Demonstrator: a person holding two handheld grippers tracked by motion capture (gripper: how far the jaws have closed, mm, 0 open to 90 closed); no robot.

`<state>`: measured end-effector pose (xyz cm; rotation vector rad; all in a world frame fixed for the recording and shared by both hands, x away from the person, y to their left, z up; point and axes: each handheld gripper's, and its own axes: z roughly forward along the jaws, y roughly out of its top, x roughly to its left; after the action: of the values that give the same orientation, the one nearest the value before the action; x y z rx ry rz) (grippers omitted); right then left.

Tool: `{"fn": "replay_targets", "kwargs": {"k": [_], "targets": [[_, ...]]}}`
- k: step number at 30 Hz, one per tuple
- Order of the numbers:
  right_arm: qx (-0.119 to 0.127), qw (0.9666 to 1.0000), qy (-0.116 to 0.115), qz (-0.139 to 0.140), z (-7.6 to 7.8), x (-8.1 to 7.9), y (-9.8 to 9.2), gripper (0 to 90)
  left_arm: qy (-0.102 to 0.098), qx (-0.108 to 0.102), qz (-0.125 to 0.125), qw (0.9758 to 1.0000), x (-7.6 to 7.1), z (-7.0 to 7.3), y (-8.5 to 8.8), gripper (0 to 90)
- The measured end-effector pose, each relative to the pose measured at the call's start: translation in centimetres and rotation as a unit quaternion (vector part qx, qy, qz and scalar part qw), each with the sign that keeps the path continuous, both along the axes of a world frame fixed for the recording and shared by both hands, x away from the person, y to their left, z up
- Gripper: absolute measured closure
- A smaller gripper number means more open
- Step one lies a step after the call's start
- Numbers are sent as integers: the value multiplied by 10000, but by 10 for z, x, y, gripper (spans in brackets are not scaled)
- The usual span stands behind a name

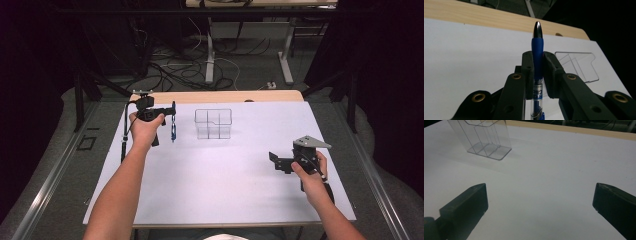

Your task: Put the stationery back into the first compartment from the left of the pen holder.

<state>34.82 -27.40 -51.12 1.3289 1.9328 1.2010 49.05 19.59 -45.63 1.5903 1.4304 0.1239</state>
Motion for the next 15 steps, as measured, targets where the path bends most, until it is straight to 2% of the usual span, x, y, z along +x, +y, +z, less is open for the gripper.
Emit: {"fn": "replay_targets", "kwargs": {"k": [7, 11, 12, 15], "targets": [[11, 10000, -1, -6, 0, 0, 0, 0, -428, -173, 249, 9986, -3, 12, 1, 796], [13, 10000, 5, -2, 0, 0, 0, 0, -670, -275, 371, 9967, -5, 20, 0, 796], [2, 10000, 18, -9, 0, 0, 0, 0, -773, -297, 471, 9954, -5, 21, -1, 796], [8, 10000, 17, 1, 0, 0, 0, 0, -974, -359, 537, 9932, -7, 26, -3, 795]]}}
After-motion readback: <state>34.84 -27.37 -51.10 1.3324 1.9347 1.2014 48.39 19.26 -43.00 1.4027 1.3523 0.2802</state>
